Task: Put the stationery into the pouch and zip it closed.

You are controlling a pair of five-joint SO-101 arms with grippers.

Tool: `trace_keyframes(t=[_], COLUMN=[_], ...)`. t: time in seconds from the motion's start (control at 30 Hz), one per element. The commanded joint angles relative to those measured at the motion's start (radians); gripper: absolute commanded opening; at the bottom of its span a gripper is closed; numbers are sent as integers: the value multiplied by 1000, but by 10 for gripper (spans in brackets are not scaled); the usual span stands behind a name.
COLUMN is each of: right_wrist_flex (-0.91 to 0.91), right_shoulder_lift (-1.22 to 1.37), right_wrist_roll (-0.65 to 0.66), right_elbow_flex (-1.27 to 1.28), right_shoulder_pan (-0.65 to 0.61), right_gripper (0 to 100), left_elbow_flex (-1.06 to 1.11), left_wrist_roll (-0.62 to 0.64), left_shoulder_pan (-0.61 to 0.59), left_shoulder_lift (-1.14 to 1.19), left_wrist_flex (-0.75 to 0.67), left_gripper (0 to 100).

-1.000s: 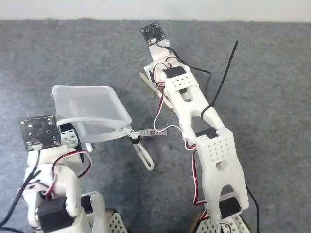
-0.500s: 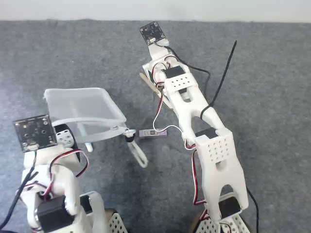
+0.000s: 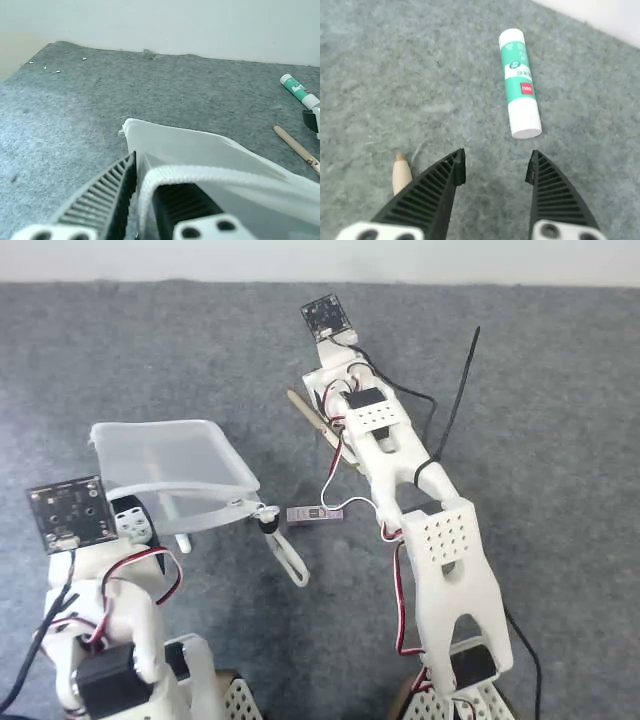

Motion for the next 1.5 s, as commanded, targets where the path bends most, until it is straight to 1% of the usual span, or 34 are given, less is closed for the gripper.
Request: trace_keyframes(t=[0.0,0.1,0.4,0.6,0.97,1.17,1.47], right_wrist_flex=[-41,-104,-285,-328,-315,-222,50], right_shoulder_lift=[-24,13,87,136,148,130,42], right_wrist_roll=[-14,-14,-14,-9,-11,-14,-29], right_elbow_flex=[-55,-55,-57,-57,-55,-55,-55], right_shoulder_pan=[22,42,47,47,62,56,41], right_gripper=[191,191,191,191,191,191,191], left_elbow_flex=[-10,-10,-8,-7,-7,-7,-7], left_wrist_roll=[12,12,12,-11,-14,-14,-14], left_shoulder_pan=[-8,-8,-9,-9,-9,-9,-9], left_shoulder_lift=[5,5,5,5,5,5,5], left_wrist_flex=[-31,-31,-29,-28,-17,-17,-17], left_gripper=[9,9,9,9,9,9,9])
